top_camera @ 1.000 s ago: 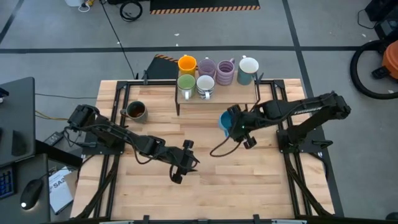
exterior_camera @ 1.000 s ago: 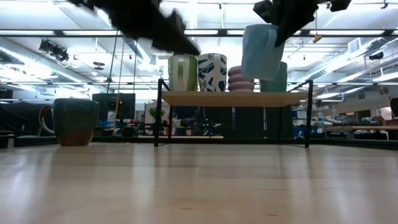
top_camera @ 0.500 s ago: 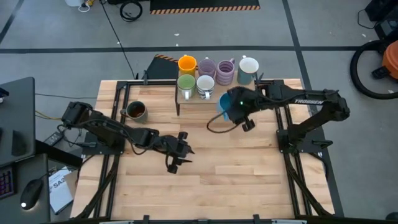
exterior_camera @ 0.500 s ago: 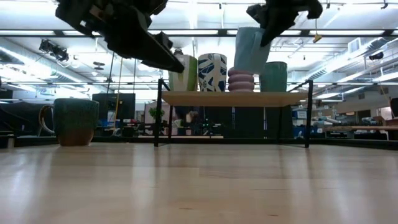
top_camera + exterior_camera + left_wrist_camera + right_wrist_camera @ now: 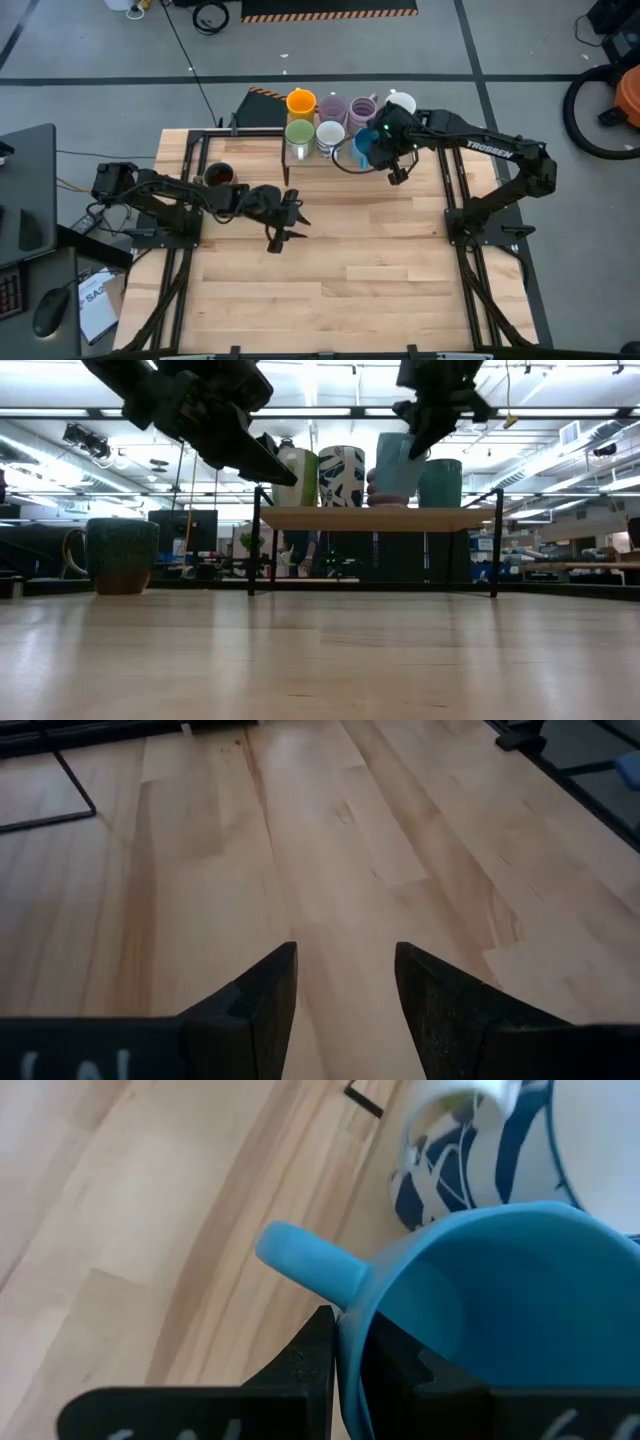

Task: Place coffee mugs
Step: Put the light blue mug on the shelf

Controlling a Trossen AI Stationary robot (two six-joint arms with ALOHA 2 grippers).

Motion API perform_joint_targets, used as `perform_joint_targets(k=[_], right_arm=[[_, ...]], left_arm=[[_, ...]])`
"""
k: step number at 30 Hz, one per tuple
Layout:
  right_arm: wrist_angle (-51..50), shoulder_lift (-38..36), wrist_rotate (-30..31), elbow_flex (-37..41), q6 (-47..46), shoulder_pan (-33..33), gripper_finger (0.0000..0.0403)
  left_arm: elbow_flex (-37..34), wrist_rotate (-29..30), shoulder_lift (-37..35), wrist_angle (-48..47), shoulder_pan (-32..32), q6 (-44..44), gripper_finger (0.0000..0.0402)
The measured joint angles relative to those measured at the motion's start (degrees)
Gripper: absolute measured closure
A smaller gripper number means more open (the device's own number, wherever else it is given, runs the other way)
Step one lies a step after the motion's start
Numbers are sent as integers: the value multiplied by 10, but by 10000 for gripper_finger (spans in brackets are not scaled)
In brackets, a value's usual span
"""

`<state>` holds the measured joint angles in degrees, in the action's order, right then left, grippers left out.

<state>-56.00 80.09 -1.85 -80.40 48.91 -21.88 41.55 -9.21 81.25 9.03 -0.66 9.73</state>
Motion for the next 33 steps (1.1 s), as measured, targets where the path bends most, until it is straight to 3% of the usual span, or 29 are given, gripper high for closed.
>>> perform_joint_targets(k=[11, 25, 33], right_arm=[[-9, 34, -35, -13, 50, -38, 361], [-183, 171, -57, -210, 54, -58, 362], [-193, 193, -57, -227, 79, -65, 362]], left_arm=[[0, -44, -4, 1, 43, 6, 225], [0, -44, -4, 2, 54, 4, 225], [0, -44, -4, 0, 54, -1, 225]])
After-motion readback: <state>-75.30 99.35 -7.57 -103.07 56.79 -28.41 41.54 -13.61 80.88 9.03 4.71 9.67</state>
